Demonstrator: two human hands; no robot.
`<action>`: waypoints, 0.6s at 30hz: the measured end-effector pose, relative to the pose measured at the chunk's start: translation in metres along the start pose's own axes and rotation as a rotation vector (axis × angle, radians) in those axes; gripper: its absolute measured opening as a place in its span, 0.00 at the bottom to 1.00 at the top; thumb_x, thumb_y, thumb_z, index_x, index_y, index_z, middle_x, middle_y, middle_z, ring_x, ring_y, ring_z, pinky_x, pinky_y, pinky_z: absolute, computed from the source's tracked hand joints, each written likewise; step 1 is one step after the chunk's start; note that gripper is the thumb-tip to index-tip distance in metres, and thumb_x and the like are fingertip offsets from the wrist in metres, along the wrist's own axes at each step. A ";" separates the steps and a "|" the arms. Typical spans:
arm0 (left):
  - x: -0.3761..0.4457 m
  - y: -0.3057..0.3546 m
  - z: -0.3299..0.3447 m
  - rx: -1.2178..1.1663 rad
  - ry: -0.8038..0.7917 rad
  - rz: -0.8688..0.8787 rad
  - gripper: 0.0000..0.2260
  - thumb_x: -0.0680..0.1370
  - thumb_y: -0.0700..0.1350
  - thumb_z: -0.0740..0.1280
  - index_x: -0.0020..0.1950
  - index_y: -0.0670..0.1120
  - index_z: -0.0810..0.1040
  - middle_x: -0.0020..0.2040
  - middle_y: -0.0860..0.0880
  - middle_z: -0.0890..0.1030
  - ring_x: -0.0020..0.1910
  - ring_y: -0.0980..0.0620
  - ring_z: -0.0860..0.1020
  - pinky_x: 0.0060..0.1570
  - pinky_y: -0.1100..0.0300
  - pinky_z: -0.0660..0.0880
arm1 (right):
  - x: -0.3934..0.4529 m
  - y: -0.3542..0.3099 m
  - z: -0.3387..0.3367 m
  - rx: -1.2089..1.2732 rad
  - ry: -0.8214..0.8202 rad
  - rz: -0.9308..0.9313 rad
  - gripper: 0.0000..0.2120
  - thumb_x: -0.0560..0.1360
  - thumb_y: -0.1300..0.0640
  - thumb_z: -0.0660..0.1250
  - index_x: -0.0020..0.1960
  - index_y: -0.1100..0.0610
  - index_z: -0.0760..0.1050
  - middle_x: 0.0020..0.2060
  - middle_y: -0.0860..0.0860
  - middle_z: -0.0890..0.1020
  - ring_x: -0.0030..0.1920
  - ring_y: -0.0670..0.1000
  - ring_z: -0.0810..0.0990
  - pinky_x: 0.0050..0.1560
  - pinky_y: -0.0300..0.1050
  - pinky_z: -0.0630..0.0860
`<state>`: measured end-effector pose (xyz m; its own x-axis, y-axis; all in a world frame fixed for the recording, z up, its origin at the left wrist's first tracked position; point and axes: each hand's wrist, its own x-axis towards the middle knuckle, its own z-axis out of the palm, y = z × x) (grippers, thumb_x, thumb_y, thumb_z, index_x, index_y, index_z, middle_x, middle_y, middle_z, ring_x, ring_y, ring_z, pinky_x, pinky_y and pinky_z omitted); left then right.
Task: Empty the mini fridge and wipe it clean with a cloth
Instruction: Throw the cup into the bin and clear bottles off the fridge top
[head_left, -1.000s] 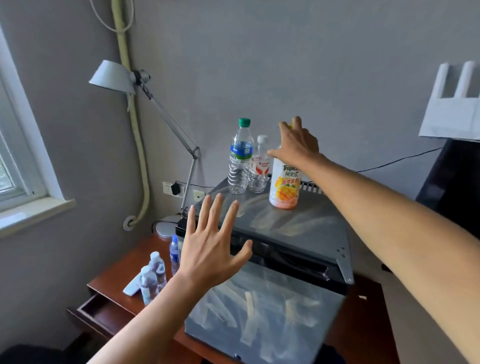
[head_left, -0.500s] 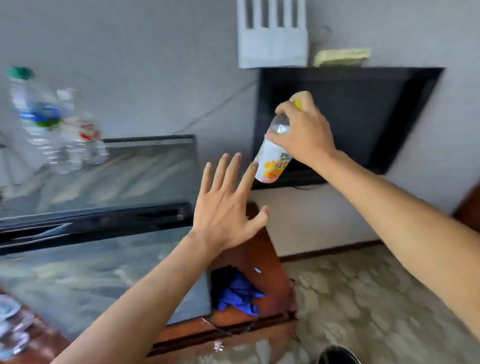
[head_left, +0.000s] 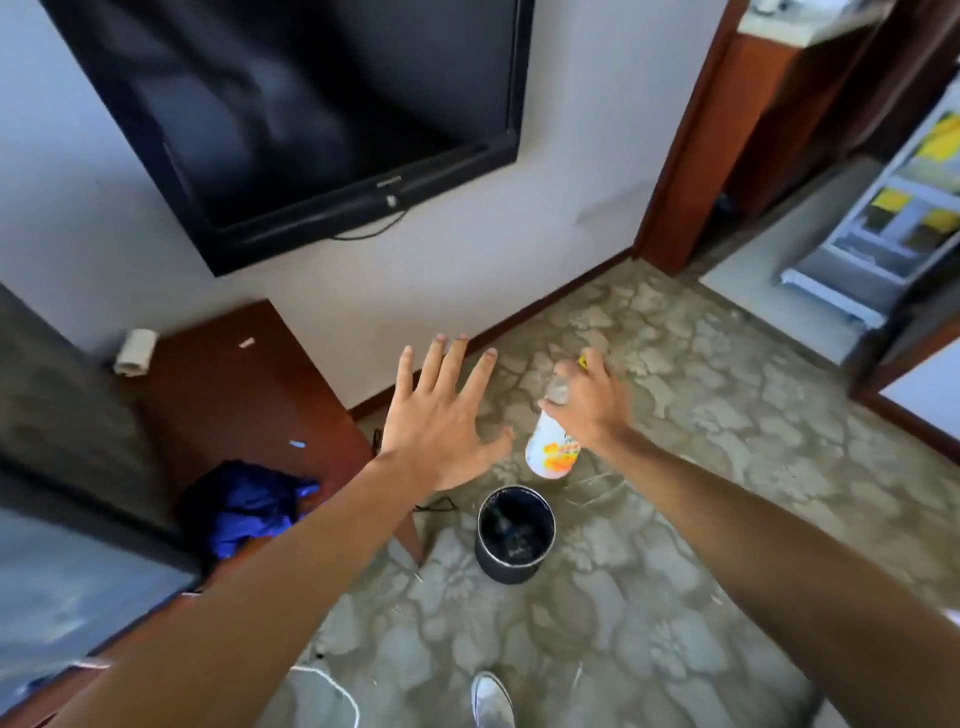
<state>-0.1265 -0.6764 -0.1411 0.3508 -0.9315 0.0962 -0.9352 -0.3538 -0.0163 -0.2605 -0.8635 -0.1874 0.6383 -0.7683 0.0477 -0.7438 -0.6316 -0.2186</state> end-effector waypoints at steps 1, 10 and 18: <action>0.001 0.004 0.009 0.001 -0.015 -0.005 0.41 0.77 0.72 0.48 0.85 0.53 0.46 0.84 0.42 0.50 0.84 0.41 0.43 0.79 0.36 0.41 | -0.002 0.011 0.012 0.018 -0.019 0.015 0.28 0.70 0.42 0.76 0.65 0.54 0.76 0.64 0.56 0.68 0.62 0.62 0.75 0.57 0.54 0.77; -0.004 -0.005 0.042 -0.002 -0.084 -0.135 0.41 0.76 0.72 0.47 0.84 0.52 0.48 0.84 0.42 0.52 0.83 0.41 0.47 0.80 0.36 0.46 | 0.004 0.052 0.089 0.022 -0.279 -0.059 0.37 0.75 0.47 0.73 0.76 0.58 0.62 0.73 0.58 0.65 0.75 0.61 0.63 0.73 0.57 0.68; -0.010 -0.021 0.039 -0.011 -0.064 -0.199 0.41 0.76 0.72 0.45 0.84 0.52 0.49 0.84 0.42 0.53 0.83 0.41 0.48 0.80 0.36 0.48 | 0.025 0.050 0.074 -0.095 -0.382 -0.082 0.22 0.78 0.58 0.68 0.71 0.57 0.70 0.70 0.57 0.70 0.68 0.58 0.71 0.63 0.52 0.76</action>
<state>-0.1089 -0.6626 -0.1803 0.5308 -0.8469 0.0329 -0.8474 -0.5309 0.0072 -0.2672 -0.9072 -0.2690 0.7106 -0.6323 -0.3088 -0.6911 -0.7095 -0.1376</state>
